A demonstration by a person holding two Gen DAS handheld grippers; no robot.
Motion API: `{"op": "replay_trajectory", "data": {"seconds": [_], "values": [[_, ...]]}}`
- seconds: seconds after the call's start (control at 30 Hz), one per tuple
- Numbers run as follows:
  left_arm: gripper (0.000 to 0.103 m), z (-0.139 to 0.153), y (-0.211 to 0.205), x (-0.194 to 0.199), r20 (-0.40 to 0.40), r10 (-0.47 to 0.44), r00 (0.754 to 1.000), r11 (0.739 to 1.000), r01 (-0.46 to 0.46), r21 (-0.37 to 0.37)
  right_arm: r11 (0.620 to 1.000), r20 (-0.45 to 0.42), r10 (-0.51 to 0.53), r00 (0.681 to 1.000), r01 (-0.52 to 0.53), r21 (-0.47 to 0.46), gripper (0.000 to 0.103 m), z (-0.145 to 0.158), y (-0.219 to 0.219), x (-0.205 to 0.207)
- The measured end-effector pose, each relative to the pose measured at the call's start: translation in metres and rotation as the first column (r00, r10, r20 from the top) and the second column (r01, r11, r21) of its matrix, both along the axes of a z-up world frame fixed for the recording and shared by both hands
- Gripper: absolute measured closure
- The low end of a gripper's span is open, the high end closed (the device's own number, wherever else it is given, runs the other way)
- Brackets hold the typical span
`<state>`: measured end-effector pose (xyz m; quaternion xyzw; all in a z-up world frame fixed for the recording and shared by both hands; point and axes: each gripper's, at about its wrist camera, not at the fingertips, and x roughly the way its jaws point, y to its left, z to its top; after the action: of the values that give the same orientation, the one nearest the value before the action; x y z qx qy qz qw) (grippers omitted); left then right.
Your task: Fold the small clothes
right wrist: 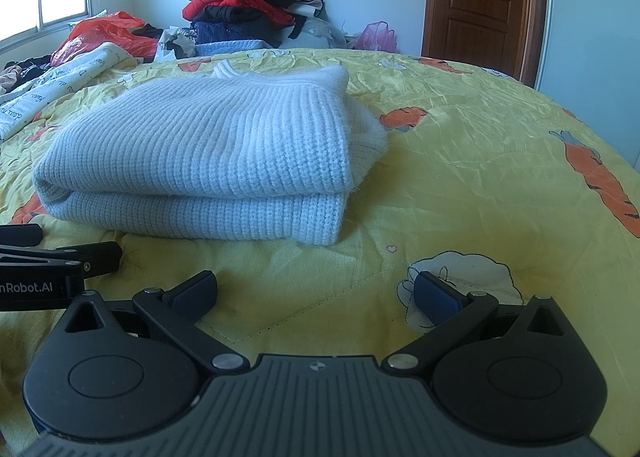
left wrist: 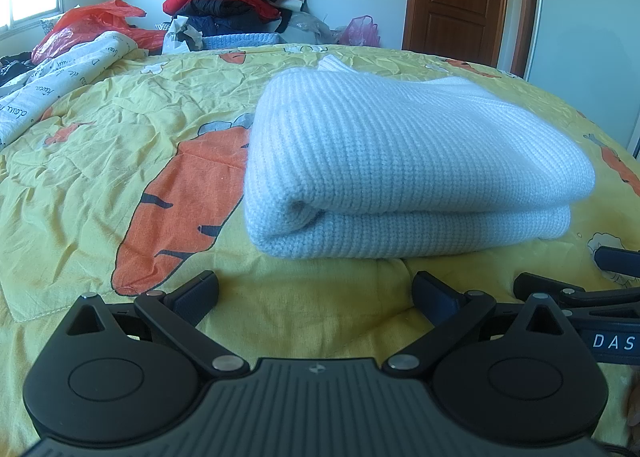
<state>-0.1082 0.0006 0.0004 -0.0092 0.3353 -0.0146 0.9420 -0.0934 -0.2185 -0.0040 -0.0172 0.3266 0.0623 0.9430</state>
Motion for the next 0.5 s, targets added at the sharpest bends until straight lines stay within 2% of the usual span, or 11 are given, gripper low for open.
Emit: {"op": "replay_trajectory", "data": {"seconds": [0.3,0.43,0.5], "values": [[0.0,0.001,0.001,-0.001,-0.002,-0.003,1.0,1.0,0.003,-0.007,1.0,-0.002,0.0,1.0,0.0,0.0,0.0,0.0,-0.001,0.0],[0.0,0.01,0.013,-0.01,-0.018,0.026,0.999,0.995,-0.028,-0.098,1.0,-0.015,-0.003,1.0,0.003,0.022,0.0,0.011,-0.008,-0.008],[0.0,0.021,0.016,-0.021,-0.009,0.043,0.999,0.992,-0.044,-0.121,0.999,-0.007,-0.021,1.0,0.021,0.041,0.0,0.019,-0.014,-0.017]]}}
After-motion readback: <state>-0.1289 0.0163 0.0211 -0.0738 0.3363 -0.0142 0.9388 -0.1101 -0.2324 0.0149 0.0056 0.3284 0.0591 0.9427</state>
